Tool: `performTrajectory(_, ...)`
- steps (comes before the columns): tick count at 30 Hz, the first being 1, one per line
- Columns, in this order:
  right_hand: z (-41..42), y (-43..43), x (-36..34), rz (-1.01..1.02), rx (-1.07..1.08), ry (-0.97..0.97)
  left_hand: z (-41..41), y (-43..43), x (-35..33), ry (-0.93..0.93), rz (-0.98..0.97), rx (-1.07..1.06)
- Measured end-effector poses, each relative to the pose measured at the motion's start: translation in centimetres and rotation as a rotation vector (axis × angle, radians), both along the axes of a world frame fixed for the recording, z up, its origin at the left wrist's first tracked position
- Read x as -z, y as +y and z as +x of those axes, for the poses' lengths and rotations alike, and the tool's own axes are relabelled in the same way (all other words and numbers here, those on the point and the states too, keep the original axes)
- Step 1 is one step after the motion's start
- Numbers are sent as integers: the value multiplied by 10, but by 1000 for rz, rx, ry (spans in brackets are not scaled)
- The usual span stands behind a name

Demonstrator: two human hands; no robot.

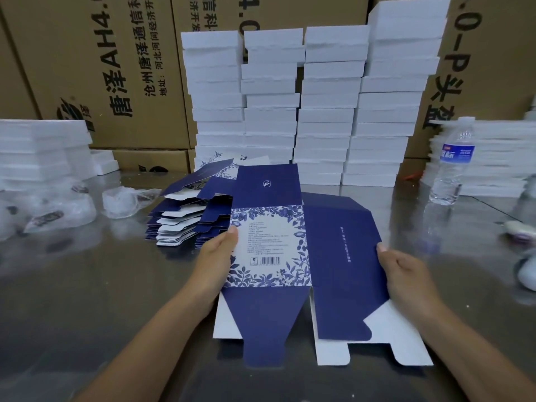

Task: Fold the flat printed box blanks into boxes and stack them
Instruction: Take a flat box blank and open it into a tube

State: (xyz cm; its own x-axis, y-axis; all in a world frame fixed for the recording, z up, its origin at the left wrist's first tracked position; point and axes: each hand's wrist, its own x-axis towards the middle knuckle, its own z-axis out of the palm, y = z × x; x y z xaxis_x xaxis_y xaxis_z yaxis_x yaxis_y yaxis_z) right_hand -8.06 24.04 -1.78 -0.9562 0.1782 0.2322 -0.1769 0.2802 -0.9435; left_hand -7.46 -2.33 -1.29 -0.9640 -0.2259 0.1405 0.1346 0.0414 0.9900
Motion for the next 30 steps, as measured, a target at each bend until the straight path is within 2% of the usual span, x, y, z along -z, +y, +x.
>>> performTrajectory(2, -1, 2, 0, -17, 16, 4, 1, -2, -3, -30, 11, -13)
performTrajectory(5, -2, 5, -1, -82, 37, -8, 5, -1, -5, -26, -152, 37)
performTrajectory(7, -2, 5, -1, -98, 41, 0, 6, 0, -2, 7, -195, 19)
performTrajectory(12, 0, 2, -2, -217, -42, -36, 3, -2, 0, 91, -113, -50)
performTrajectory(15, 0, 2, -2, -157, -37, -47, 1, -4, 1, 110, -124, -75)
performTrajectory(18, -1, 5, -1, -125, -16, -43, 1, -4, 1, 73, -59, -85)
performTrajectory(22, -1, 6, -1, -113, 19, -12, 1, -2, -2, -35, 80, 21)
performTrajectory(25, -2, 7, 0, -133, 24, -4, 0, 0, 0, -28, 12, 75)
performTrajectory(30, -3, 3, 1, -182, 5, -5, 2, -2, 2, 72, -64, 17)
